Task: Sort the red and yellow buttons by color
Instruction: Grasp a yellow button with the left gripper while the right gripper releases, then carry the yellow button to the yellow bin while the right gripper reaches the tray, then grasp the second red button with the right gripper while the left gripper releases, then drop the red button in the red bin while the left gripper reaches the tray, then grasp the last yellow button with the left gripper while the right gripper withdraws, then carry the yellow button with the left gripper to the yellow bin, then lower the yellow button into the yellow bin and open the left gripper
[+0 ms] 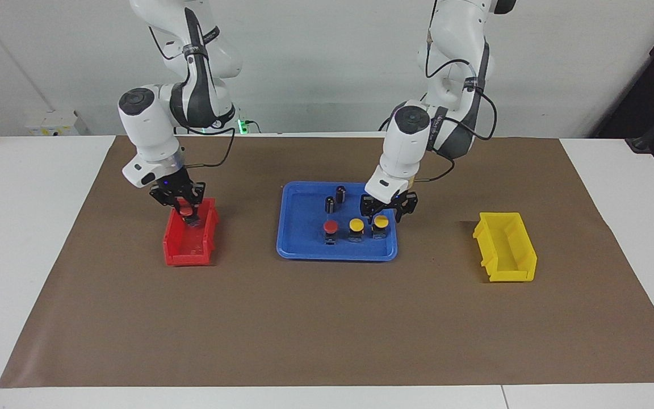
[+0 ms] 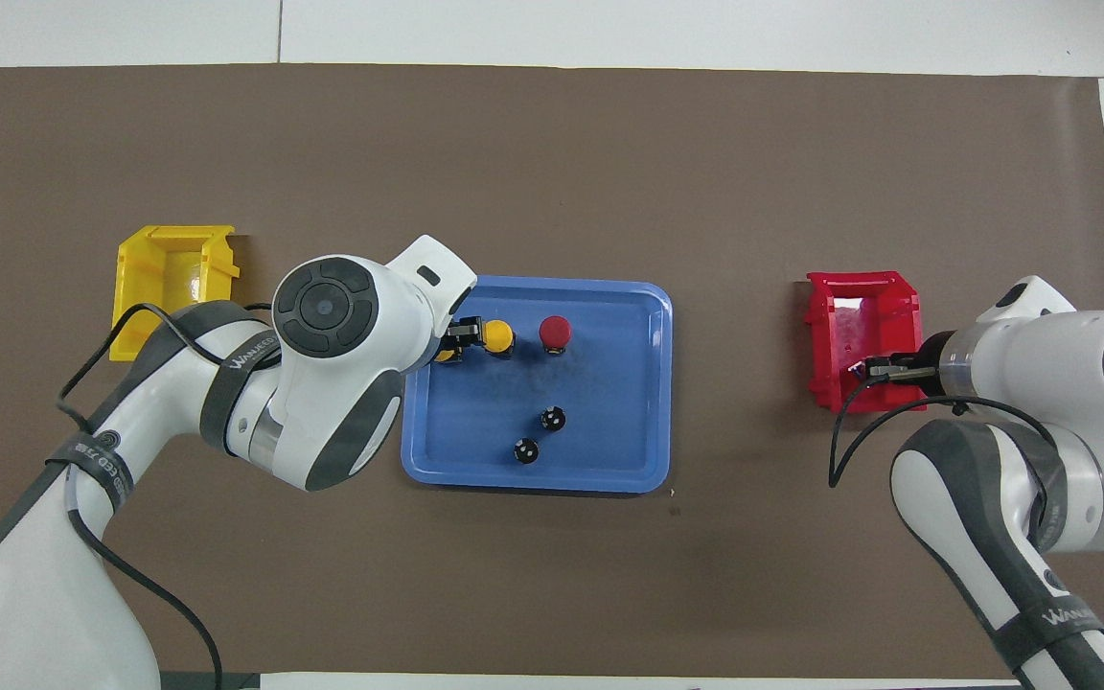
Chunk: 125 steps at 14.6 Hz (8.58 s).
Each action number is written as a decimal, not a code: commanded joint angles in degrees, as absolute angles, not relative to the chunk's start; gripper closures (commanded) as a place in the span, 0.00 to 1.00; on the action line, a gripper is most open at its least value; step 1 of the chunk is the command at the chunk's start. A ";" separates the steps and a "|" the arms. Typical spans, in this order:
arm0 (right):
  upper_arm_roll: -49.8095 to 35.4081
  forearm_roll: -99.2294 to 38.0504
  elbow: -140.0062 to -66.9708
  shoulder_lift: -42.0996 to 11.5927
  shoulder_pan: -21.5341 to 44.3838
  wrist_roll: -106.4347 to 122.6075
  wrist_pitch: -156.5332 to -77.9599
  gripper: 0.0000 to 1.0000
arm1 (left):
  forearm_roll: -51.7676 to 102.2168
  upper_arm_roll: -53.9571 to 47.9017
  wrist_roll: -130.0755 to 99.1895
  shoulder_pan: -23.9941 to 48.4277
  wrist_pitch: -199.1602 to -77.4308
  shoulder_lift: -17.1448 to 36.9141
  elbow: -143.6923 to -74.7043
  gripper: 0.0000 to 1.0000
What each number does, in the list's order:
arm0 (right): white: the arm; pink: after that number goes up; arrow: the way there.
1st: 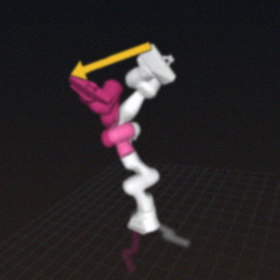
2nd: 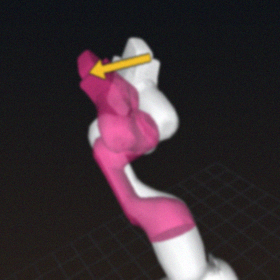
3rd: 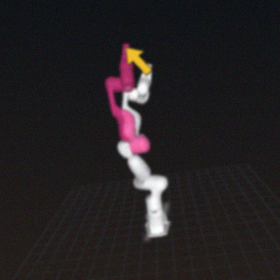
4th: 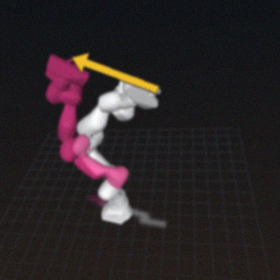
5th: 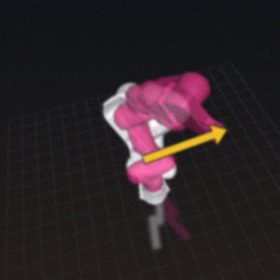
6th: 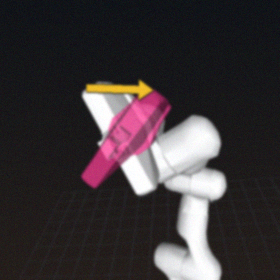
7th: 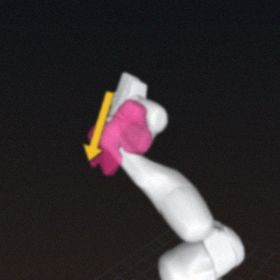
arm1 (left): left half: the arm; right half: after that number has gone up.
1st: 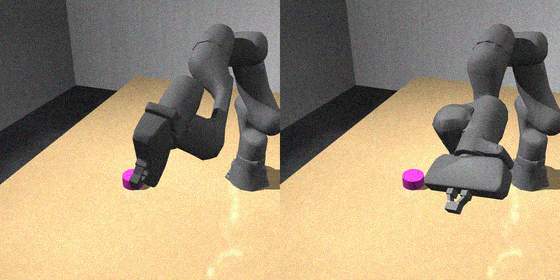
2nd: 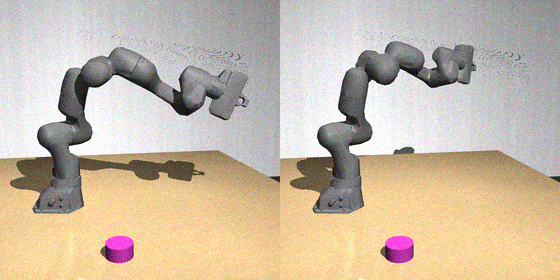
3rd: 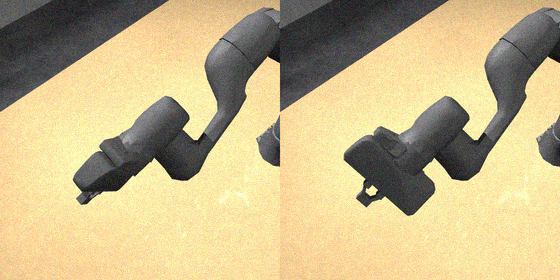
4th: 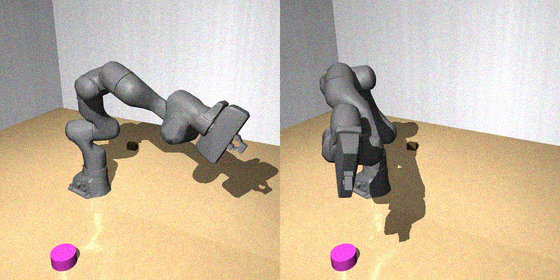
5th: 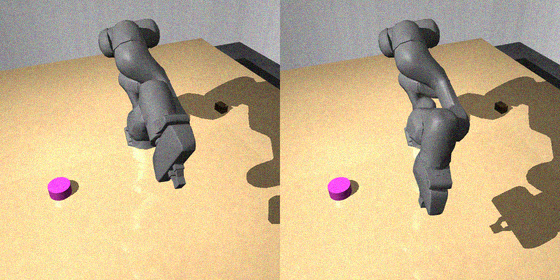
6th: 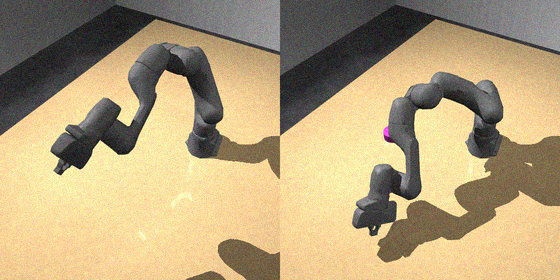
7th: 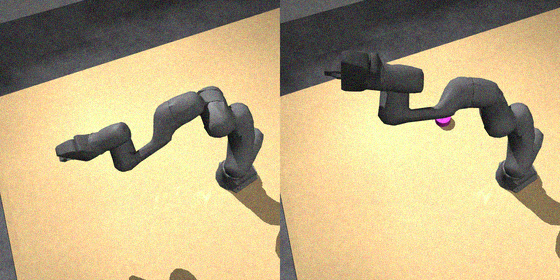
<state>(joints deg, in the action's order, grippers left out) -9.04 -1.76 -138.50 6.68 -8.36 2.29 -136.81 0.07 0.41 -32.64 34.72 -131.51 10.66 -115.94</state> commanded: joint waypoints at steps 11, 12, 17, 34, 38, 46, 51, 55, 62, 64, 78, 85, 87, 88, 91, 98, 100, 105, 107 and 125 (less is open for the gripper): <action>-9.93 -3.34 -120.02 3.53 -7.21 3.61 -119.84 0.35 | 0.26 1.67 -38.15 35.34 -117.47 6.87 -109.53 0.99; -10.37 -3.34 -114.05 1.69 -4.51 1.34 -115.27 0.33 | 0.18 2.37 -35.62 34.72 -114.12 5.72 -108.64 0.99; -10.37 3.66 -96.19 -11.91 14.73 -29.81 -116.53 0.33 | -0.62 4.39 -11.21 17.26 -110.56 2.02 -107.31 0.99; -10.46 12.57 -100.90 -23.47 27.25 -49.22 -129.64 0.36 | 0.70 4.13 1.50 4.66 -132.45 5.19 -122.61 0.99; -10.46 12.48 -100.64 -23.38 27.07 -49.13 -128.59 0.63 | 1.41 3.96 1.50 5.01 -131.92 5.10 -122.78 0.99; -10.55 9.07 -98.42 -11.11 13.57 -32.93 -114.01 0.76 | 1.41 4.04 2.11 5.36 -127.72 5.01 -119.81 0.38; -10.37 -0.25 -109.94 -1.41 -4.73 -6.61 -113.98 0.75 | 1.32 3.78 -7.31 12.35 -113.13 4.22 -107.43 0.00; -10.28 -0.62 -120.66 1.58 -9.31 -0.80 -124.44 0.75 | 0.88 3.78 -30.45 29.49 -116.62 4.74 -107.93 0.00; -10.20 -0.62 -128.04 -0.79 -9.49 -0.62 -135.07 0.76 | -2.55 3.78 -51.41 42.88 -125.85 14.14 -107.76 0.00; -10.28 -0.62 -129.11 -0.88 -9.14 -0.70 -136.49 0.75 | -3.33 3.87 -53.16 43.50 -127.78 16.95 -107.32 0.00; -10.20 -0.53 -129.73 -2.46 -9.14 0.60 -138.44 0.33 | -4.40 4.39 -52.93 42.02 -109.37 16.01 -92.30 0.99; -10.20 -0.53 -111.73 -0.80 -9.23 1.50 -114.82 0.09 | 0.52 4.48 -14.55 21.39 -102.75 10.46 -92.64 0.99; -10.11 -0.53 -107.95 1.13 -9.58 1.58 -108.14 0.00 | 0.88 4.48 -9.25 16.28 -103.18 10.55 -92.90 0.99; -10.02 -0.53 -105.41 1.93 -9.58 1.58 -104.45 0.00 | 0.88 4.57 -8.79 14.43 -103.62 10.37 -93.86 0.99; -8.97 0.26 -96.35 2.20 -9.84 1.58 -90.74 0.00 | 2.19 4.57 -9.67 9.94 -109.58 9.15 -98.77 0.99; -3.78 0.44 -93.43 3.52 -9.58 1.85 -84.20 0.00 | 2.99 4.48 -15.89 6.50 -123.20 10.02 -106.51 0.98; -3.87 0.35 -93.34 3.43 -9.14 1.67 -85.07 0.00 | 2.99 4.48 -15.91 6.59 -126.29 10.55 -108.45 0.98; -4.04 0.44 -93.34 3.25 -8.97 1.76 -86.83 0.00 | 2.99 4.48 -15.64 6.33 -129.72 12.57 -109.77 0.98; -4.13 0.53 -93.43 3.25 -8.96 1.84 -88.23 0.00 | 2.99 4.48 -15.30 6.33 -130.51 13.62 -110.04 0.98; -4.31 0.35 -93.96 3.43 -8.96 1.67 -88.59 0.00 | 1.50 4.39 -1.44 7.64 -111.13 11.87 -98.01 0.03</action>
